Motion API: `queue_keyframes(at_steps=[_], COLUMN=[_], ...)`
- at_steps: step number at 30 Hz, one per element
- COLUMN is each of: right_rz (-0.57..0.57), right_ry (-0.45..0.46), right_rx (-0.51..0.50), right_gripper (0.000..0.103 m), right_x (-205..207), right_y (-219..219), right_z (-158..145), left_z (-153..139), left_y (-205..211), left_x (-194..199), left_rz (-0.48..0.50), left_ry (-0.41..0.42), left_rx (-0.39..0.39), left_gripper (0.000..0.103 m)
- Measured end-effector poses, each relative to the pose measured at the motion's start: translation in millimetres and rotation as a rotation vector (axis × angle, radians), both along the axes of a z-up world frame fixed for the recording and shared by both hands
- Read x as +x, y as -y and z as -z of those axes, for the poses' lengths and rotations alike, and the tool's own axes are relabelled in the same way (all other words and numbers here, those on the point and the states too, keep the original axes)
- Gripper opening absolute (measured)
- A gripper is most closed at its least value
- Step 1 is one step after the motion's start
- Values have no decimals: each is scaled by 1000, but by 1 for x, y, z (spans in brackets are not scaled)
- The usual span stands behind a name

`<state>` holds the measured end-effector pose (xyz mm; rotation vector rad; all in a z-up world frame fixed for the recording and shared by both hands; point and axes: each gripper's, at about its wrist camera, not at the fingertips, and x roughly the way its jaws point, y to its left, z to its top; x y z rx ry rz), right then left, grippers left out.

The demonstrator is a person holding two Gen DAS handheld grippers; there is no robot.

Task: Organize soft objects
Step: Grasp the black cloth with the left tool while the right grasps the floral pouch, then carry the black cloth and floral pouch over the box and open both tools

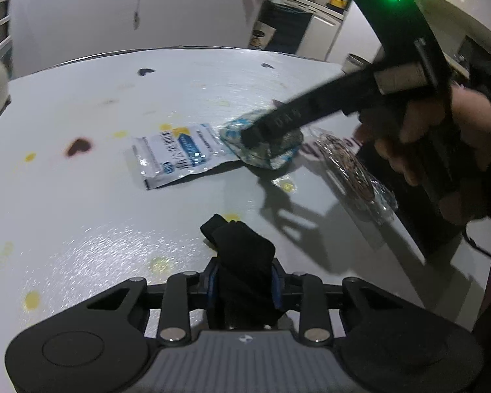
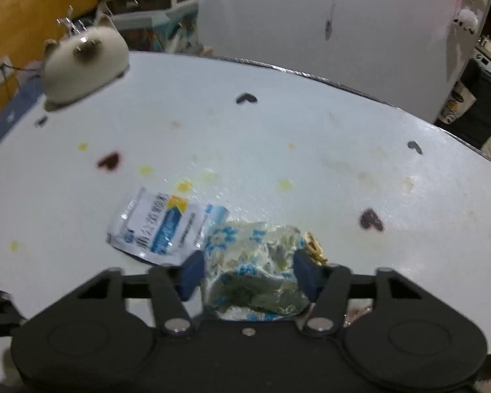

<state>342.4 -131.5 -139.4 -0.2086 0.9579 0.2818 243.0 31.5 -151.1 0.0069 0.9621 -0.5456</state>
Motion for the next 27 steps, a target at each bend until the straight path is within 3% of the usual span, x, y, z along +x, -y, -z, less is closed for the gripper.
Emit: queue_keyframes(at_steps=[2,9,27], right_rz=[-5,-16,-16], right_ry=[-2,-6,33], right_rx=[4,34,178], right_gripper=[37,23,21], right_x=[-3,-35,-128], right_y=[0,0,7], right_z=[2,-4,-39], left_z=[-1,-6,-38], left_y=[-3,-7,-21], left_x=[-1,-5,-50], left_rz=[-26,-87,-244], left_ry=[2,11,60], left_rx=[1,-9,-52], left_gripper=[31,31,31])
